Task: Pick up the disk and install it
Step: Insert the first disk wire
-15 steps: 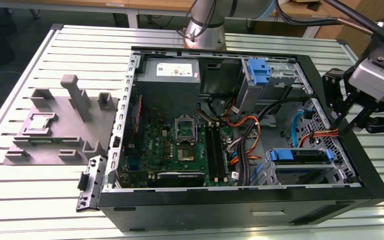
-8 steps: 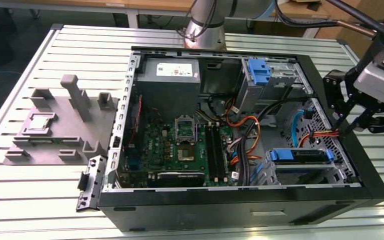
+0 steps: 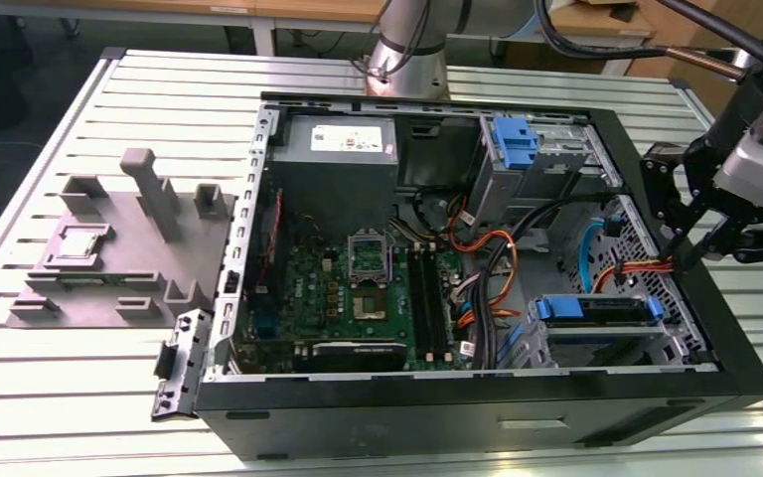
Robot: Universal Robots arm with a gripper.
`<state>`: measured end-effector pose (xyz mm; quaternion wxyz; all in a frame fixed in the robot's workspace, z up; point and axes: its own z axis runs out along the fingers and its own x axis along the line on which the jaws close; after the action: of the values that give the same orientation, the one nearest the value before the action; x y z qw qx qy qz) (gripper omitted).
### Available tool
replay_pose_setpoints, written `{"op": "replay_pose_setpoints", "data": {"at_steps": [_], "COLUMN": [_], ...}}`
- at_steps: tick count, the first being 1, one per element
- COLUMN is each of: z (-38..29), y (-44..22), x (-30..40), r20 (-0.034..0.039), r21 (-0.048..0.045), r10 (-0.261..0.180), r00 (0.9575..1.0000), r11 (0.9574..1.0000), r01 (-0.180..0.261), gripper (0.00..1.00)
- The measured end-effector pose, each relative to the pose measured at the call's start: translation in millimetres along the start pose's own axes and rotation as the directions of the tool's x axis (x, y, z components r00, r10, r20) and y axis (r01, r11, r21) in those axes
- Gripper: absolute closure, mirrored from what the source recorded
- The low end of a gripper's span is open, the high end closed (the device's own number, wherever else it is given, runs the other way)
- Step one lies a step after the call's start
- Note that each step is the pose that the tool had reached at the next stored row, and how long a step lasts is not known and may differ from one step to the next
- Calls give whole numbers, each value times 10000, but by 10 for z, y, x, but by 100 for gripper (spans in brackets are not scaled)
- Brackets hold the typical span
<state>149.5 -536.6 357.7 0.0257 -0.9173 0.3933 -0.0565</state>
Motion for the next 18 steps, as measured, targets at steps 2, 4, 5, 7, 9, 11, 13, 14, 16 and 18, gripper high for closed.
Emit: {"op": "replay_pose_setpoints", "data": {"at_steps": [2,4,5,7,9,11,13,14,16,18], "z": [6,7,8,8,9,9,10,10,9,9], "y": [-4,-7,-8,-9,-8,-7,-2,3,11,20], "x": [3,7,8,9,10,13,18,21,29,38], "r20": [-32,-59,-58,-58,-50,-32,-25,-29,-40,-44], "r21": [-9,-24,-24,-23,-16,2,23,36,60,92], "r10": [-114,-160,-163,-178,-258,-446,-604,-654,-720,-768], "r00": [9999,9999,9999,9998,9997,9990,9982,9979,9974,9970], "r11": [9999,9999,9999,9998,9997,9990,9982,9978,9974,9970], "r01": [114,160,163,178,258,446,605,654,721,769], "gripper": [75,75,75,75,75,75,75,75,75,75]}}
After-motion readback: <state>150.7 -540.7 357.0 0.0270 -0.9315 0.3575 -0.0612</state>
